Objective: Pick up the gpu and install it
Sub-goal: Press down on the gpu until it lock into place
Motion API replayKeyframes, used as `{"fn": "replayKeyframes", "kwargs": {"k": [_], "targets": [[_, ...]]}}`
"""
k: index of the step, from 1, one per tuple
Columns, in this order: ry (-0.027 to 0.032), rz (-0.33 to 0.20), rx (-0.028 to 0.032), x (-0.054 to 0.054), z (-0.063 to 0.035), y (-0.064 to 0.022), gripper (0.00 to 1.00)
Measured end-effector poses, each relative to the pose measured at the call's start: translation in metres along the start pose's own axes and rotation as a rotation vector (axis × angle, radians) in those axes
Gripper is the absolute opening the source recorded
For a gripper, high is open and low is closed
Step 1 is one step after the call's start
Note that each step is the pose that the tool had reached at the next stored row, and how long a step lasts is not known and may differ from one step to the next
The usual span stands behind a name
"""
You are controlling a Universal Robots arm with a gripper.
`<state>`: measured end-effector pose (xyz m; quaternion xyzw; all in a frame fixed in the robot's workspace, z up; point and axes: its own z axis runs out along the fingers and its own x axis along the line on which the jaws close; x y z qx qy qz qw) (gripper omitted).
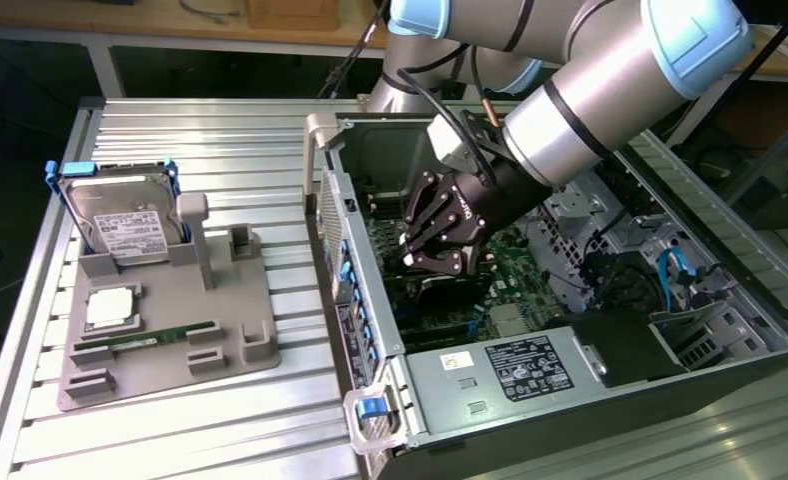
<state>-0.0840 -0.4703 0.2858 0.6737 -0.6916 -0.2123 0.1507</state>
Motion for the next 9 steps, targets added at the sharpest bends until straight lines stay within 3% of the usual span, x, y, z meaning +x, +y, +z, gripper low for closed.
{"fn": "replayKeyframes", "kwargs": {"k": [5, 6, 9], "targets": [[0.0003, 0.000, 0.0000, 0.0000, 0.0000, 0.0000, 0.11], [0.0026, 0.001, 0.0001, -0.0004, 0.0000, -0.0001, 0.11], [0.0229, 0.013, 0.0012, -0.0074, 0.0007, 0.0000, 0.11]]}}
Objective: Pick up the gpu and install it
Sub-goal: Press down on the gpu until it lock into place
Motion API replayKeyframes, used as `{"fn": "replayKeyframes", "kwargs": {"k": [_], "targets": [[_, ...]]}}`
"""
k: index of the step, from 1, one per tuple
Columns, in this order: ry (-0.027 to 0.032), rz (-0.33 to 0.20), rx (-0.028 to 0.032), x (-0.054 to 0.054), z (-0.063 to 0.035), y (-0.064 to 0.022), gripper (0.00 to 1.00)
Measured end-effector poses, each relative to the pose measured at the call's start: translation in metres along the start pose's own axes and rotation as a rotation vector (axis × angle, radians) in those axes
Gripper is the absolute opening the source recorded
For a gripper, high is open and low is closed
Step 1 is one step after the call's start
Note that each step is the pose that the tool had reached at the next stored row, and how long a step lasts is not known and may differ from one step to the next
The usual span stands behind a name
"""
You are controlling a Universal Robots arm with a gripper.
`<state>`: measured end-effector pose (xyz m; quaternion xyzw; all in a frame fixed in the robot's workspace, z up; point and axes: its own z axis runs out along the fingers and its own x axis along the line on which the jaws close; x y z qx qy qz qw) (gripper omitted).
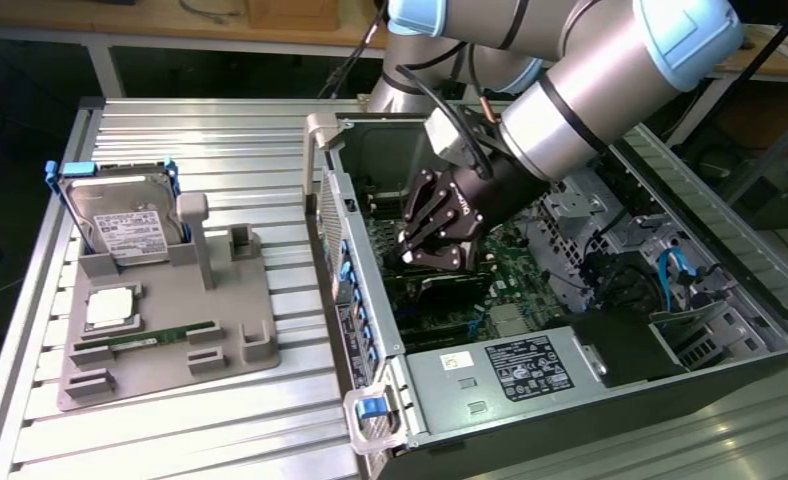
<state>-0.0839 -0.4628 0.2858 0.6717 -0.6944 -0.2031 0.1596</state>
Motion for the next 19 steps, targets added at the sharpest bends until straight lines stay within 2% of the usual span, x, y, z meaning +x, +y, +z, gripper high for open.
{"fn": "replayKeyframes", "kwargs": {"k": [1, 10, 11, 12, 19], "targets": [[0.0034, 0.002, 0.0002, -0.0014, 0.0000, 0.0001, 0.11], [0.0036, 0.002, 0.0002, -0.0015, 0.0001, 0.0000, 0.11], [0.0035, 0.002, 0.0012, -0.0015, 0.0002, 0.0001, 0.11], [0.0034, 0.002, 0.0056, -0.0015, 0.0004, 0.0005, 0.11], [0.0014, -0.007, 0.1310, -0.0013, 0.0038, 0.0062, 0.11]]}}
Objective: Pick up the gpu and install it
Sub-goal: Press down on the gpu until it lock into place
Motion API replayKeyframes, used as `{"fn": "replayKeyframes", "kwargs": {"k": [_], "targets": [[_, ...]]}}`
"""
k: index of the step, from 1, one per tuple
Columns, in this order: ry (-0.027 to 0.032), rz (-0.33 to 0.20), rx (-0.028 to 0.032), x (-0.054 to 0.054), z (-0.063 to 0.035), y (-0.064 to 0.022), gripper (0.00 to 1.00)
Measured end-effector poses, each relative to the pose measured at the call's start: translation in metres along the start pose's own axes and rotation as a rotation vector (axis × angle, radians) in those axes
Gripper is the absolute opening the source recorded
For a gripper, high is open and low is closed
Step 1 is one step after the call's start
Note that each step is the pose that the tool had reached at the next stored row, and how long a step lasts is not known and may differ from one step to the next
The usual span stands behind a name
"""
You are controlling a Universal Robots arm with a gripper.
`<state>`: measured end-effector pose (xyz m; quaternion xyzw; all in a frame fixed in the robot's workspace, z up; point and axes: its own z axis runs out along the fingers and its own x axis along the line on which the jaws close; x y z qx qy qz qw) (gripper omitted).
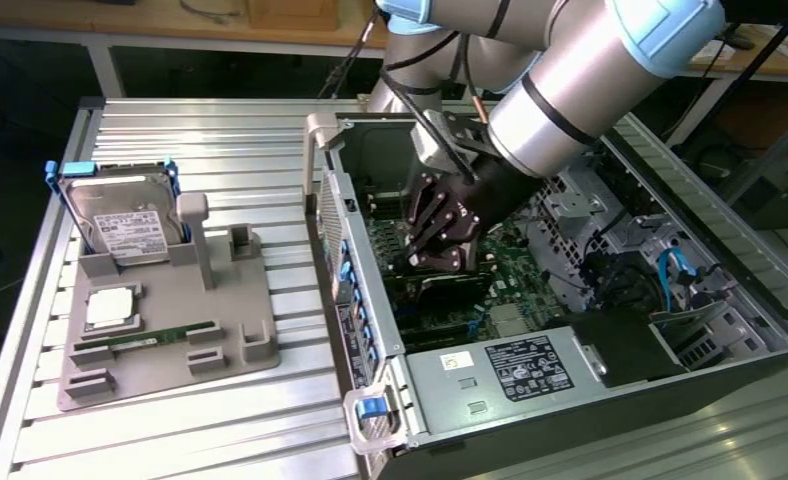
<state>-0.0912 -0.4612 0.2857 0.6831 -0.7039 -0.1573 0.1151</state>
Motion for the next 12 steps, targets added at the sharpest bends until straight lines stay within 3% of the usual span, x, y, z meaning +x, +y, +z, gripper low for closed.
{"fn": "replayKeyframes", "kwargs": {"k": [1, 2, 9, 12], "targets": [[-0.0004, -0.001, 0.0205, 0.000, 0.0009, 0.0021, 0.11], [-0.0005, -0.002, 0.0257, 0.000, 0.0013, 0.0029, 0.11], [0.0054, 0.001, 0.0273, -0.013, 0.0026, 0.0032, 0.11], [0.0114, 0.002, 0.0336, -0.018, 0.0051, 0.0056, 0.11]]}}
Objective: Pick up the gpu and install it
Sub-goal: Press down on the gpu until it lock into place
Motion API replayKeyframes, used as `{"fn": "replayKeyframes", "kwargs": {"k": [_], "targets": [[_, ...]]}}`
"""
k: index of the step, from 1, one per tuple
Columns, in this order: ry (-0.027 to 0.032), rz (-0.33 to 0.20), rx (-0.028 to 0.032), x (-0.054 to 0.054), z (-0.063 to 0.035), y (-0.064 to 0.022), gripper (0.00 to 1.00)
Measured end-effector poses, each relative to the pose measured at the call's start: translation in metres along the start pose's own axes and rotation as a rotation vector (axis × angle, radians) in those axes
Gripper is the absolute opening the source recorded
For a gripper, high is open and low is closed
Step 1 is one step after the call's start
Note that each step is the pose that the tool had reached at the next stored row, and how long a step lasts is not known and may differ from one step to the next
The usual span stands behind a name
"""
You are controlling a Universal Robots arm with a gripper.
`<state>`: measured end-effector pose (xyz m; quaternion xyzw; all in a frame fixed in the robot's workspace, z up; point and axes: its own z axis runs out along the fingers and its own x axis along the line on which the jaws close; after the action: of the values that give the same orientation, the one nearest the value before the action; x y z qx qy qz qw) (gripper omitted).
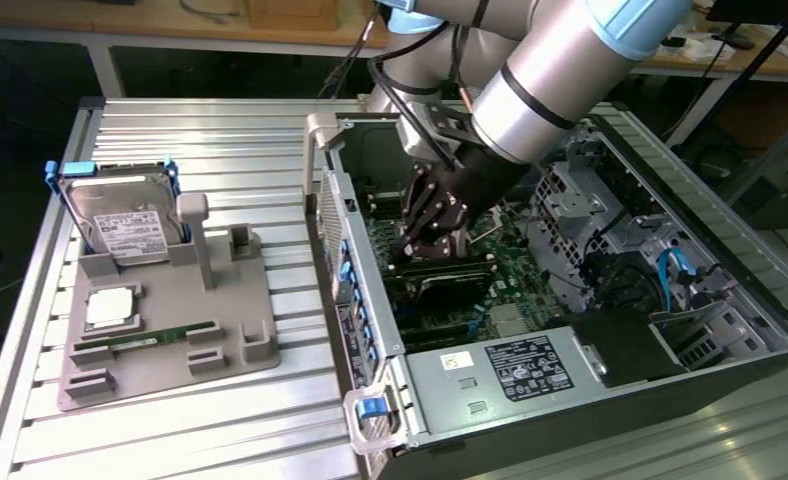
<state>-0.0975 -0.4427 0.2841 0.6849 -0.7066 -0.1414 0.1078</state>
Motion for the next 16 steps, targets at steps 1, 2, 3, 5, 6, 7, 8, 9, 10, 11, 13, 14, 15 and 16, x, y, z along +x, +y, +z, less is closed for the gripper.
{"fn": "replayKeyframes", "kwargs": {"k": [1, 2, 3, 5, 6, 7, 8, 9, 10, 11, 13, 14, 15, 16], "targets": [[0.0020, 0.001, 0.0032, -0.001, 0.0013, 0.0019, 0.11], [0.0042, 0.001, 0.0072, -0.001, 0.0028, 0.0043, 0.11], [0.0062, 0.002, 0.0105, -0.002, 0.0042, 0.0064, 0.11], [0.0108, 0.003, 0.0183, -0.003, 0.0069, 0.0110, 0.11], [0.0133, 0.004, 0.0224, -0.004, 0.0079, 0.0128, 0.11], [0.0186, 0.006, 0.0255, -0.005, 0.0087, 0.0143, 0.11], [0.0268, 0.009, 0.0271, -0.006, 0.0093, 0.0154, 0.11], [0.0411, 0.014, 0.0278, -0.008, 0.0095, 0.0158, 0.11], [0.0534, 0.018, 0.0283, -0.010, 0.0096, 0.0159, 0.11], [0.0569, 0.019, 0.0264, -0.011, 0.0096, 0.0156, 0.11], [0.0580, 0.020, 0.0122, -0.012, 0.0090, 0.0138, 0.11], [0.0583, 0.020, 0.0009, -0.012, 0.0086, 0.0128, 0.11], [0.0586, 0.021, -0.0101, -0.013, 0.0083, 0.0120, 0.11], [0.0589, 0.021, -0.0209, -0.013, 0.0080, 0.0112, 0.11]]}}
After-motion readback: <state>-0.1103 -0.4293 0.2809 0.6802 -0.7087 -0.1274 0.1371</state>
